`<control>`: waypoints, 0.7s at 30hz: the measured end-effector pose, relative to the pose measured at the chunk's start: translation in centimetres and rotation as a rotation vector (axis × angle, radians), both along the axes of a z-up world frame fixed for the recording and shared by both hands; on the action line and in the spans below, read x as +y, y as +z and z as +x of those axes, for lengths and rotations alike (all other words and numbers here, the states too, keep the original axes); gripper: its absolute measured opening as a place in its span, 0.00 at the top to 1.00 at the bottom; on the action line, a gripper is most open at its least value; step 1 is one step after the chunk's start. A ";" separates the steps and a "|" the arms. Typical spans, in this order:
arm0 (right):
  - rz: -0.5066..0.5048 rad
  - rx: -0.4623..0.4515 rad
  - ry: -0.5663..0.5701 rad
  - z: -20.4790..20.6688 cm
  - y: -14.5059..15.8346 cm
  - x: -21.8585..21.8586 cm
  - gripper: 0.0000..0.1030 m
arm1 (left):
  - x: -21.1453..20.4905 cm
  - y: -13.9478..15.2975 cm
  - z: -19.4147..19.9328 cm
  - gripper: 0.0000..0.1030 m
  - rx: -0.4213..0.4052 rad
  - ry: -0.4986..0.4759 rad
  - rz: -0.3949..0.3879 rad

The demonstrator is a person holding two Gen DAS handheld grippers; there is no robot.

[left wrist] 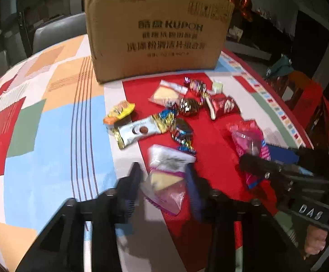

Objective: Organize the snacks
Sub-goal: 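Grasp the clear cheese packet with the left tool while the right tool grasps the pink candy bag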

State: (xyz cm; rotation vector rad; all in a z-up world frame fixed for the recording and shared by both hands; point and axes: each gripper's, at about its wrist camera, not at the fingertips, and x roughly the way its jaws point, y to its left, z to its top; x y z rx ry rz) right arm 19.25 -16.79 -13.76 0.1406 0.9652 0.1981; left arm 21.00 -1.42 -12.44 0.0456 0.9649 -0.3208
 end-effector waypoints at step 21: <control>0.027 -0.121 0.028 -1.6 4.3 0.0 0.57 | 0.8 4.5 -2.0 0.70 -0.073 0.038 -0.109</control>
